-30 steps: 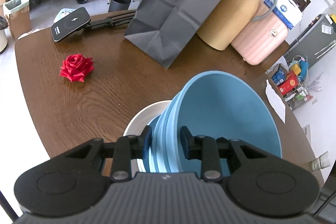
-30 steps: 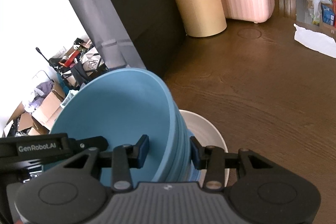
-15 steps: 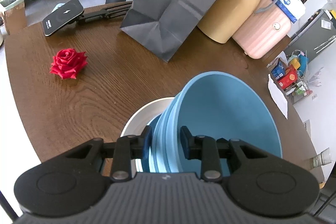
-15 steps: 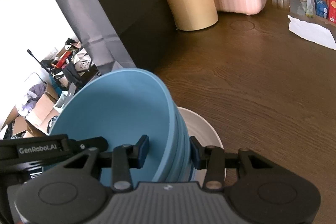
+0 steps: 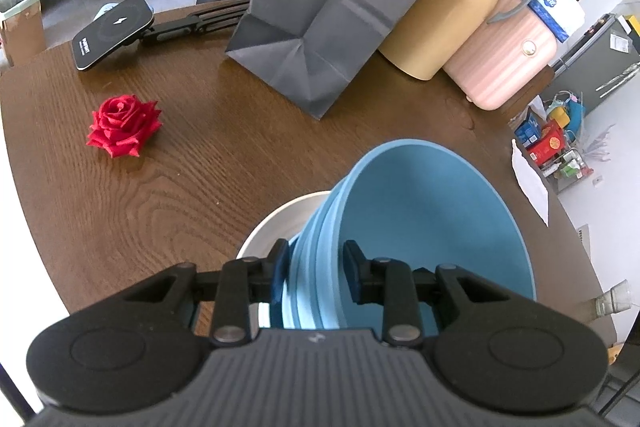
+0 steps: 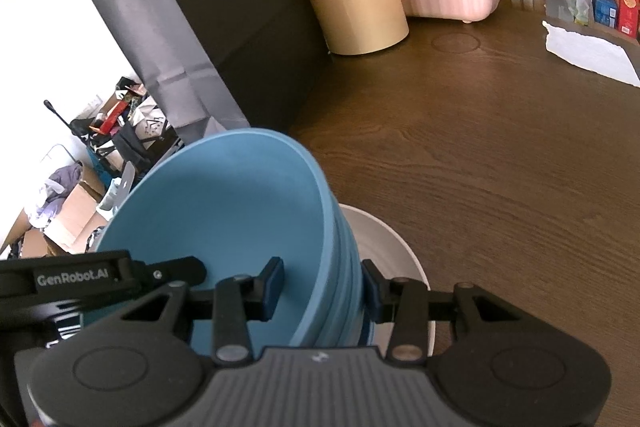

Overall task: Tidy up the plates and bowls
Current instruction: 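Lower the bowl stack onto the bowl on the white plate and open both grippers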

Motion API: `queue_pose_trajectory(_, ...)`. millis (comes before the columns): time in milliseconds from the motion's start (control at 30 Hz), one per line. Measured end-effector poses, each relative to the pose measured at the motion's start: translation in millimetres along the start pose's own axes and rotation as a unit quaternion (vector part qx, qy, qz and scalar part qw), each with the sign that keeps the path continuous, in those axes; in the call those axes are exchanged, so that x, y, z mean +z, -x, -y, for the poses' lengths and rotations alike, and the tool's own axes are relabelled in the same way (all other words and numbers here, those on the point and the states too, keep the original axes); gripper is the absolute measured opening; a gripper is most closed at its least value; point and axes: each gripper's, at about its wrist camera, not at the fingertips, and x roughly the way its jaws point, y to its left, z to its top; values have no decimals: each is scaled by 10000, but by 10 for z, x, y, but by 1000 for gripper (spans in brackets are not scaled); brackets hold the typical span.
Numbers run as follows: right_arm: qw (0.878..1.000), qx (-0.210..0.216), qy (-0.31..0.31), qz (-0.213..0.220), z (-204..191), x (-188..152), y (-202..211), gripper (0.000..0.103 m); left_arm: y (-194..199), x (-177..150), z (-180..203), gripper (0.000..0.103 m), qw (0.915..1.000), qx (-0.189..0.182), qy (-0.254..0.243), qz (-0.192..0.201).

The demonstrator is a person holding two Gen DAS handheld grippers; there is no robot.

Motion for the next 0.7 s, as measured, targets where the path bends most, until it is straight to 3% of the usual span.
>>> queue_pose_trajectory(167, 10000, -25, 30, 16, -10, -6, -16, 44, -1, 14, -54, 29, 9999, -130, 32, -16)
queue_pose_trajectory(267, 10000, -7, 19, -11, 1, -23, -22, 51, 27, 4, -55, 33, 9996, -291, -32, 33)
queue_pose_trajectory(367, 9999, -10, 0, 161, 5, -37, 54, 68, 107, -9, -29, 54, 9990, -291, -235, 236)
queue_pose_trajectory(433, 9992, -65, 51, 382, -16, -49, 158, 86, 178, -10, -18, 68, 9983, -241, -354, 393)
queue_pose_trajectory(500, 9983, -57, 68, 580, -30, -57, 271, 89, 264, -14, -28, 81, 9972, -250, -424, 560)
queue_pose_trajectory(633, 9950, -89, 100, 989, -45, -119, 535, 103, 471, -54, -16, 93, 9926, -238, -773, 902)
queue_pose_trajectory(700, 9919, -247, 201, 1226, -80, -193, 680, 103, 587, -103, -3, 102, 9881, -224, -1018, 1132)
